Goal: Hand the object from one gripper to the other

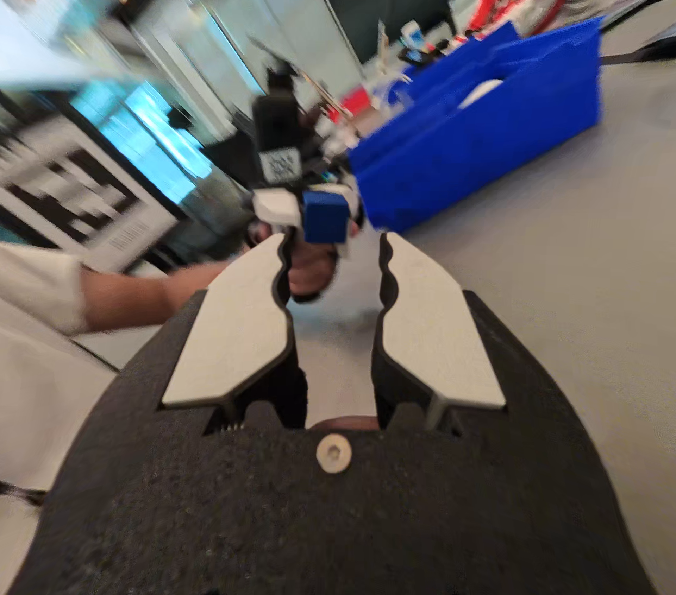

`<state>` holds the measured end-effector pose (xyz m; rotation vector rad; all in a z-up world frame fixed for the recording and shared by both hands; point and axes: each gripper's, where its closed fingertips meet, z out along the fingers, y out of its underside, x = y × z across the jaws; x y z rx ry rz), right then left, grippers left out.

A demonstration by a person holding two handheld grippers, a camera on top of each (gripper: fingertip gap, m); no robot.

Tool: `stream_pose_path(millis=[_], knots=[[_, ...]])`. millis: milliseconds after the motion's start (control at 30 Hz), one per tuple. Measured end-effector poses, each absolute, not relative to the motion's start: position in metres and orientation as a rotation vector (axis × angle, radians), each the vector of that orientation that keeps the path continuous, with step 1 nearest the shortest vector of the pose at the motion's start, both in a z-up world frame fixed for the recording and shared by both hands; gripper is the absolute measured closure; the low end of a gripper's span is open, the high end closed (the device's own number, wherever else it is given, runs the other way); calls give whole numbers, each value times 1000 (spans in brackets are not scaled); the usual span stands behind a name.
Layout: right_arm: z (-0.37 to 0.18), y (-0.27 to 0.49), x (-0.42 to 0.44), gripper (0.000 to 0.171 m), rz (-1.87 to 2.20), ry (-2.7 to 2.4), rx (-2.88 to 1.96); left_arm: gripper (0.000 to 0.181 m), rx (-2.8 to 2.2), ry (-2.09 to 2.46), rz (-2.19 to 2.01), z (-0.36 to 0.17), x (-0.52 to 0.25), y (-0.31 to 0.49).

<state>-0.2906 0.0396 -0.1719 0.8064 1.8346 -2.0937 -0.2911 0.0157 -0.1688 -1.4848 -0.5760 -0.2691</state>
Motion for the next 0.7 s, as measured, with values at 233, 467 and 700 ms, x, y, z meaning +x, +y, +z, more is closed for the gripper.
stream_pose_path(millis=[233, 467, 700], knots=[[-168, 25, -279, 125, -2017, 1612, 762, 154, -1465, -561, -350, -170, -278, 31], [-174, 25, -281, 144, -2021, 1656, 769, 153, -1506, -581, -298, -178, -278, 39], [-182, 32, -289, 145, -1976, 1626, 841, 140, -1632, -496, -43, -188, -283, 32]])
